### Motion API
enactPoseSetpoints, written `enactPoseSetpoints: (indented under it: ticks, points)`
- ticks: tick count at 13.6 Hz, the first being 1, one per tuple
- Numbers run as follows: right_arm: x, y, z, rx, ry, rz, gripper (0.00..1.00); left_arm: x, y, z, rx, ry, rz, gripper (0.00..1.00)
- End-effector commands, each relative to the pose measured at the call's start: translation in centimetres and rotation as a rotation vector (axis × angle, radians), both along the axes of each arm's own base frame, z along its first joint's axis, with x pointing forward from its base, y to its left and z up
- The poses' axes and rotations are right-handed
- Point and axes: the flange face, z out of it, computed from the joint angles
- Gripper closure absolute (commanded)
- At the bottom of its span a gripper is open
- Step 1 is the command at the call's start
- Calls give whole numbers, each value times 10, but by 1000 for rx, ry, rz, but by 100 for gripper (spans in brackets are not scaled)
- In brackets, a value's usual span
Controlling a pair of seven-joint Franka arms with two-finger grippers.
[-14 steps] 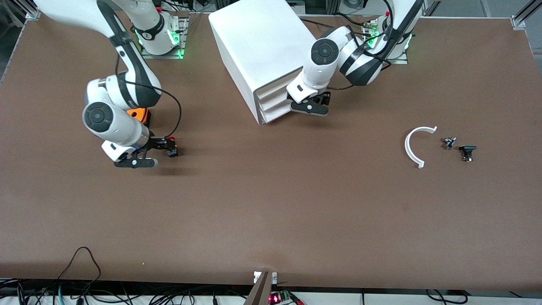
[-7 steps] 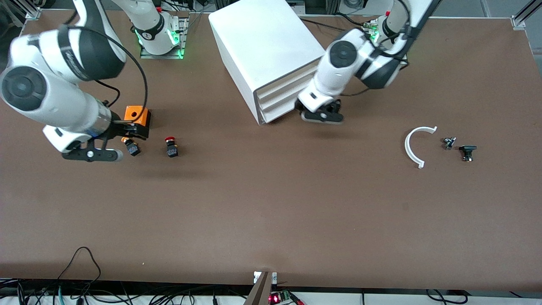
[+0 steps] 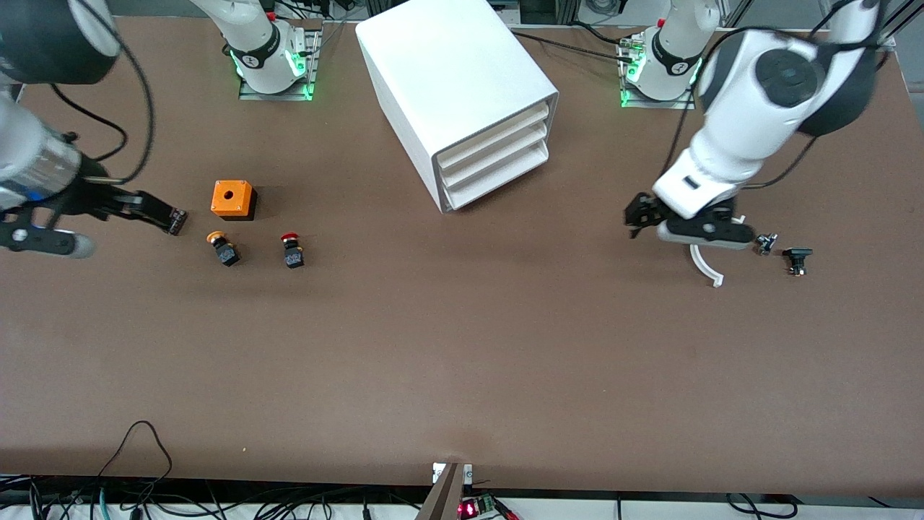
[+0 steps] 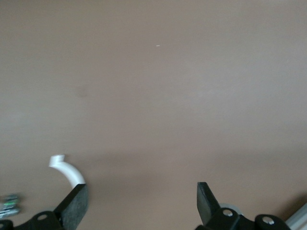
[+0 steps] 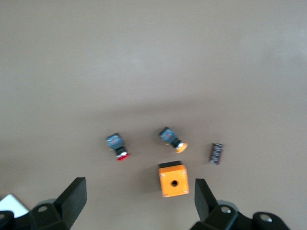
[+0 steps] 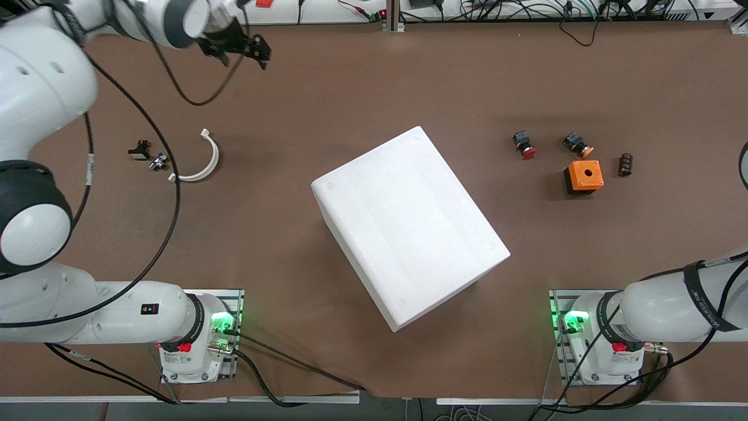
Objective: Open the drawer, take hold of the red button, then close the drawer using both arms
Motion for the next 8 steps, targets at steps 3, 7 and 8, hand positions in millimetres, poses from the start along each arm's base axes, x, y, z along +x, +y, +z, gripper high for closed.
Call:
enactPoseSetpoints:
  ticks: [3,7,8]
  points:
    - [-23,-37,7,30,-12,10,0,-20,88,107,67,77,-127,0]
    - [-35,-70,27,30,-24,26,0,-33,143,136,61,126,-162,0]
    - [-36,-81,27,35,-22,53,0,-34,143,134,61,136,-182,0]
